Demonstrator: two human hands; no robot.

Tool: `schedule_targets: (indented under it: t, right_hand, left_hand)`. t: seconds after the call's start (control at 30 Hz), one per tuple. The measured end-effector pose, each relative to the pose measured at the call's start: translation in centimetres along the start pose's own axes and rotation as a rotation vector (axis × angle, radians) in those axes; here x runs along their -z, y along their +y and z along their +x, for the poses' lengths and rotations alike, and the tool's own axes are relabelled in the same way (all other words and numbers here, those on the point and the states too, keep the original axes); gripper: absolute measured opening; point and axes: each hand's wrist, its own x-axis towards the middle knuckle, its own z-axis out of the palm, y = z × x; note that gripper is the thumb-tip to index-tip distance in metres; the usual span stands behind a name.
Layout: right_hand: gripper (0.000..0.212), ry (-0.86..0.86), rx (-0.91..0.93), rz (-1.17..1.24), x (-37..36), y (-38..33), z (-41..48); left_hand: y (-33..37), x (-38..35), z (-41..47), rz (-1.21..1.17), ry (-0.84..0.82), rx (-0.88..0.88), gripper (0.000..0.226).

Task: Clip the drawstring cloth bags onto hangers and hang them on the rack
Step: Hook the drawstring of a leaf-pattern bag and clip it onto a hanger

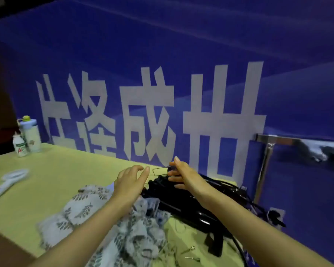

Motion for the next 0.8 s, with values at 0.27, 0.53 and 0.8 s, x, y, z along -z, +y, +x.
schedule_targets:
  t: [0.27, 0.53, 0.8]
  right_hand:
    - [0.050, 0.056, 0.074, -0.140, -5.1, 5.9, -6.8]
    - [0.038, 0.078, 0.055, -0.096, -8.1, 9.5, -10.4]
    - [0.050, 0.040, 0.086, -0.345, -12.4, 7.1, -8.5]
  left_hand:
    - [-6.2, -1.3, -8.9, -0.001, 0.047, -0.005, 0.055]
    - [-6.8, -1.9, -13.5, 0.090, 0.097, -0.064, 0.014]
    - [-3.9, 4.0, -12.2, -0.056, 0.122, -0.088, 0.041]
